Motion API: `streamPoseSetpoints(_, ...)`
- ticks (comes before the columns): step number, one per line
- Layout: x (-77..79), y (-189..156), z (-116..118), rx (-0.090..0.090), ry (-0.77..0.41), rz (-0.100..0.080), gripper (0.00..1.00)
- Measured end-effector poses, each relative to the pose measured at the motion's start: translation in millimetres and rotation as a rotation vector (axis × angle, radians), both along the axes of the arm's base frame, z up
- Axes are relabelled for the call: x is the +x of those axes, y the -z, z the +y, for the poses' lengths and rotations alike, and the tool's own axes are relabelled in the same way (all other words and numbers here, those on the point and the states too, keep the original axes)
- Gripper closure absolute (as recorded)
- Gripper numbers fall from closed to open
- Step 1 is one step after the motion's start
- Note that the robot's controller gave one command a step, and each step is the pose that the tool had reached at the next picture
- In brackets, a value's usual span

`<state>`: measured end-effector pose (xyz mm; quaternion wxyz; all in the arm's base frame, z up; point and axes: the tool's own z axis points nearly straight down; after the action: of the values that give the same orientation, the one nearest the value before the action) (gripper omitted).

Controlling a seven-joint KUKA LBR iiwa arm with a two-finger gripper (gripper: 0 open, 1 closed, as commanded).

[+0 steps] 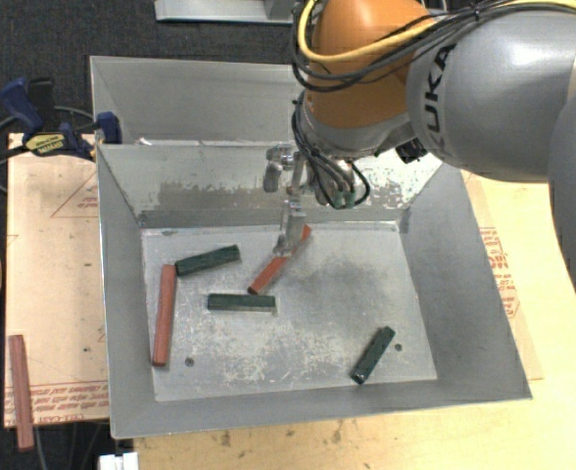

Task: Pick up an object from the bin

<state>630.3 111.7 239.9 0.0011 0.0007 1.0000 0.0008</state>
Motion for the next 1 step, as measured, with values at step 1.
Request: streamPoseSetpoints(1, -7.8, 136.3, -19.3, -0.002, 0.148, 0.009, 0.0)
